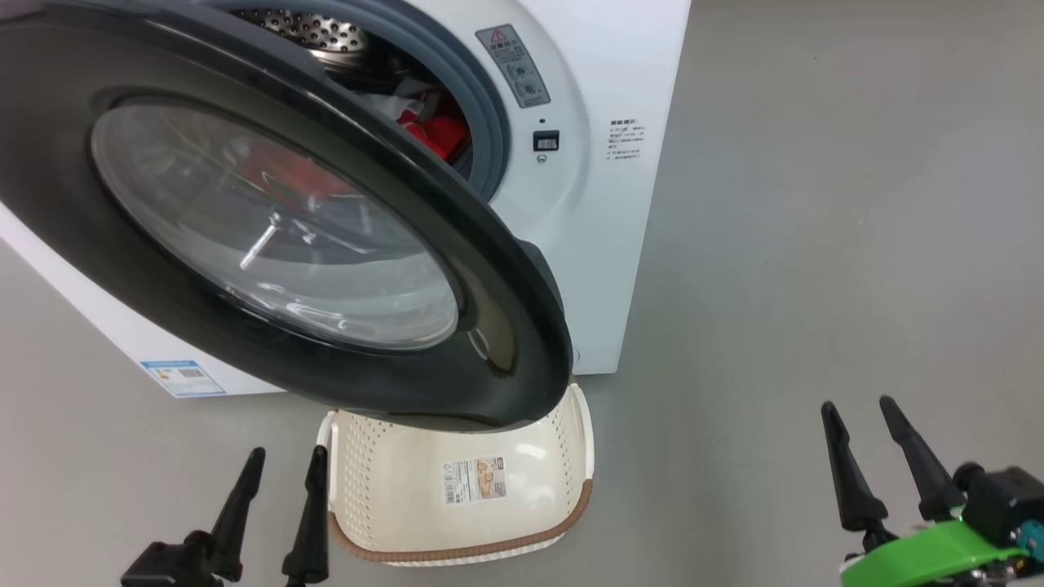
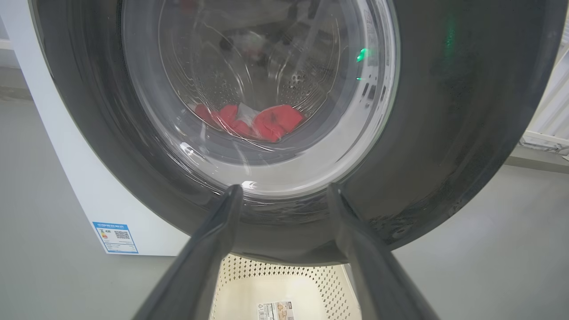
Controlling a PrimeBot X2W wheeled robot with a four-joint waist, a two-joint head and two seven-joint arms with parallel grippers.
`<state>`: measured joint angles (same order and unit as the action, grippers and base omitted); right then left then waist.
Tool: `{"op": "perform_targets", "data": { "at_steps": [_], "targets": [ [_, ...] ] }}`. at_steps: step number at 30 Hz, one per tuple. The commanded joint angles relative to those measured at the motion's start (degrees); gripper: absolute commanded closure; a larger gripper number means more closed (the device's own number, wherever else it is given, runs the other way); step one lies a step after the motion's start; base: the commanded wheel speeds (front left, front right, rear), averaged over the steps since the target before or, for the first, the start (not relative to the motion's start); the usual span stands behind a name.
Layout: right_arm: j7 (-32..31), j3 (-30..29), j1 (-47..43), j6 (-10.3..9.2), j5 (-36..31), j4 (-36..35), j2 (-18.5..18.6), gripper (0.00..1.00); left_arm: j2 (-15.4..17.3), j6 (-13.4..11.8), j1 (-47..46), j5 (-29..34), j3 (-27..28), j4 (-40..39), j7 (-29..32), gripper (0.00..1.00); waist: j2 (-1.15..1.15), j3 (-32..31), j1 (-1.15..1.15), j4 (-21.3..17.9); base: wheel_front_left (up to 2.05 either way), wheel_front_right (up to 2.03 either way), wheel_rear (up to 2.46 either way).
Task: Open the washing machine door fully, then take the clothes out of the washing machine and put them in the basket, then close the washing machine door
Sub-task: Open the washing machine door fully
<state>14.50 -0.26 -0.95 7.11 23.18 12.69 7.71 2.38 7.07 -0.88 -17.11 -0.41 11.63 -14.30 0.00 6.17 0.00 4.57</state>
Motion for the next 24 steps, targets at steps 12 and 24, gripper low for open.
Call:
{"op": "perform_targets", "data": {
  "at_steps": [12,24],
  "targets": [
    [0.5,-2.2,-3.2,0.37,-3.8,-2.2,-2.6,0.0,0.5,-0.4,0.8,0.4,1.5,-1.8,-0.7,0.0,0.0,-0.2,0.0,0.0,0.0,0.0,0.0],
    [0.5,-1.9,-2.3,0.37,-2.9,-2.3,-2.8,0.0,0.5,-0.7,0.7,0.0,0.8,-1.9,-0.7,0.0,0.0,0.0,0.0,0.3,0.0,0.0,0.0]
  ]
}}
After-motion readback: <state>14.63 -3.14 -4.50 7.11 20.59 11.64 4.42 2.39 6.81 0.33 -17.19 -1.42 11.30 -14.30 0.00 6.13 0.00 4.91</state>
